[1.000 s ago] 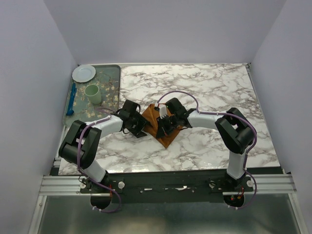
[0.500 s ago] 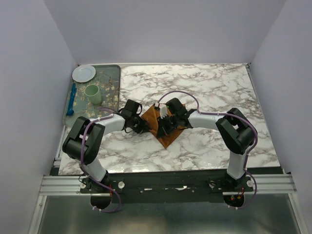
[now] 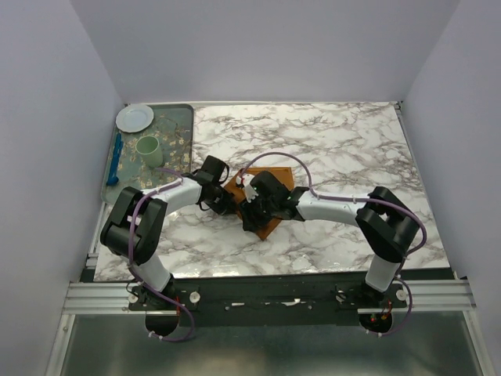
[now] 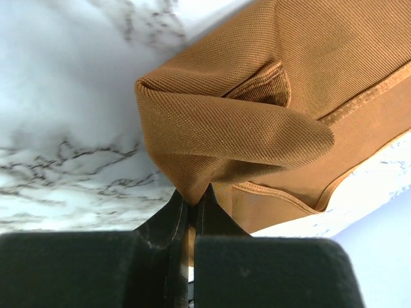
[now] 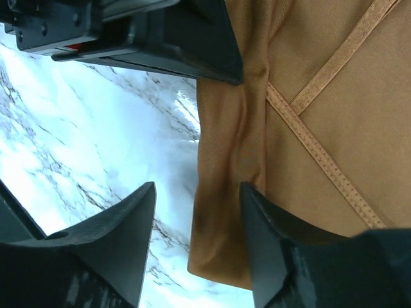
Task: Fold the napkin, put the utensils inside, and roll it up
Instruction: Roll the napkin with the utensil
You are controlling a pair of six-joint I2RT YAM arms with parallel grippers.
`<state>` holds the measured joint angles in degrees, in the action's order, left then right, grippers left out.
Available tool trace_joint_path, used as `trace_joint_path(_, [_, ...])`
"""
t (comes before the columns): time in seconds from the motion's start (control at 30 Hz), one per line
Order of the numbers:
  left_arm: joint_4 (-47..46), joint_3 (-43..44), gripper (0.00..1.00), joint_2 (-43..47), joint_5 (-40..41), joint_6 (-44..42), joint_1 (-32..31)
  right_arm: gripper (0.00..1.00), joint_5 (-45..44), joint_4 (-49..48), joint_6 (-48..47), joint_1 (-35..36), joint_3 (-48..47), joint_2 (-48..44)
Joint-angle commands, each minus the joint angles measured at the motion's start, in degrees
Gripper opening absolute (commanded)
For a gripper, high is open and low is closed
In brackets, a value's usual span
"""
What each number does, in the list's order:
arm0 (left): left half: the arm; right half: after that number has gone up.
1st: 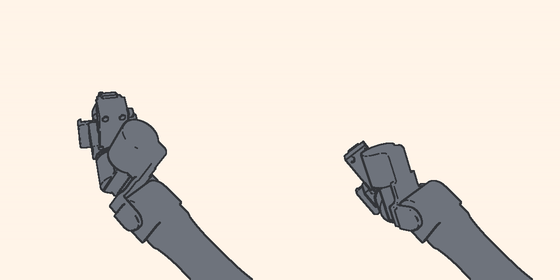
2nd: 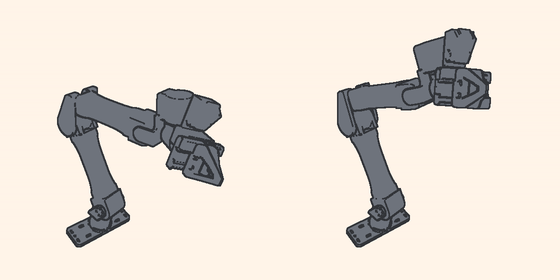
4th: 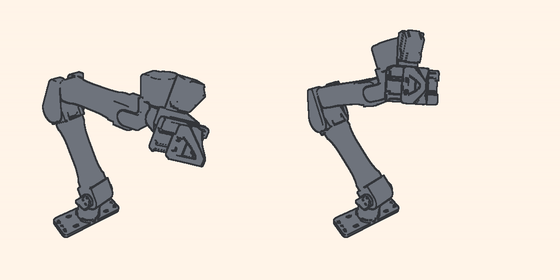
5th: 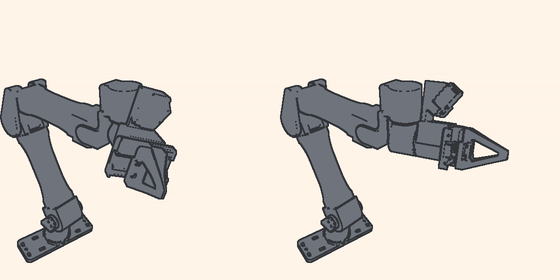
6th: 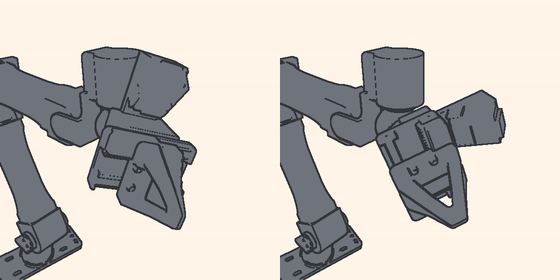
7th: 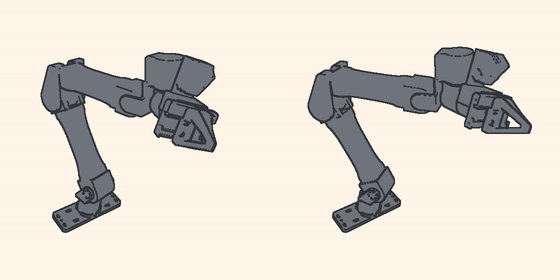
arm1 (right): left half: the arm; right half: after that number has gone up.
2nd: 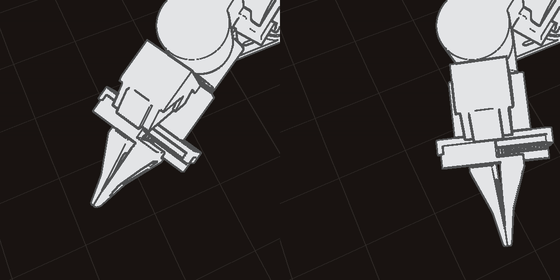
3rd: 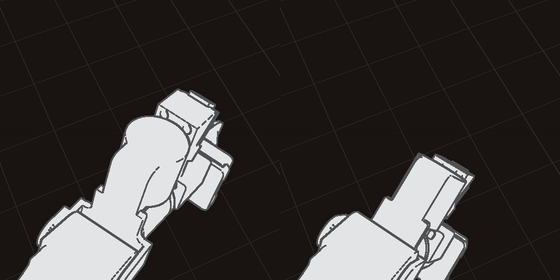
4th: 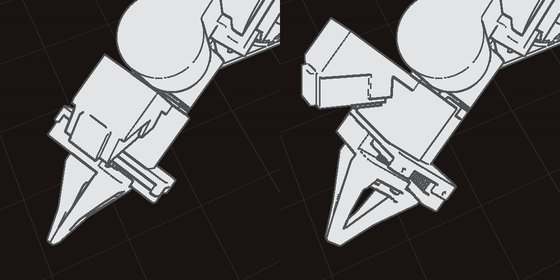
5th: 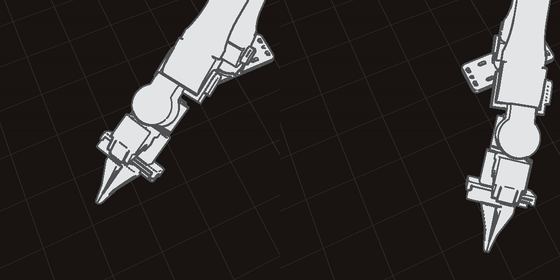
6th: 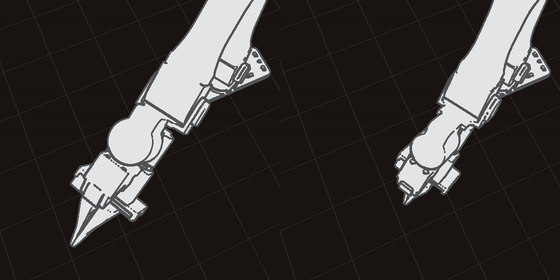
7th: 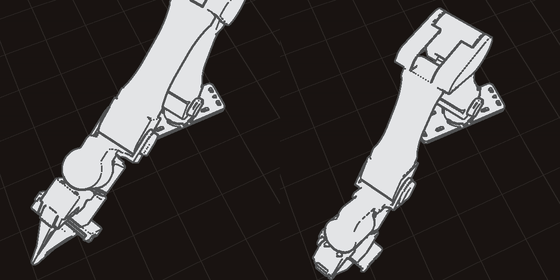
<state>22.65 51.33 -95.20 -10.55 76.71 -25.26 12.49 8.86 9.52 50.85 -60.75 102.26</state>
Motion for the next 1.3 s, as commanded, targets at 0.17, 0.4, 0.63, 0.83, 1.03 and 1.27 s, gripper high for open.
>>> trace_joint_path(0.17, [8.63, -0.18, 0.00, 1.50, 2.55, 0.28, -0.32, 0.66, -17.93, 0.63, -3.63, 6.89, -3.05, 1.36])
trace_joint_path(0.4, [9.25, 0.35, 0.00, 2.12, 1.85, 0.55, -0.32, 0.60, -22.86, -1.57, -6.62, 10.32, -4.99, 4.52])
trace_joint_path(0.63, [9.43, 0.17, 0.00, 2.38, 0.09, 0.99, -0.32, 0.49, -27.43, -3.94, -5.83, 11.20, -3.68, 7.07])
trace_joint_path(0.83, [9.34, -0.27, 0.00, 3.44, -0.62, 0.99, -0.32, 0.17, -31.13, -6.48, -3.37, 11.29, 0.09, 7.96])
trace_joint_path(1.03, [5.56, -1.58, 0.00, 3.09, -3.43, -3.31, 0.12, 0.00, -24.63, -8.25, -3.28, 11.20, 1.34, 8.48])
trace_joint_path(1.27, [-4.10, -7.38, 0.41, 7.30, -5.10, -8.84, 4.33, 0.00, -14.00, -8.42, -1.61, 10.15, 2.30, 9.19])
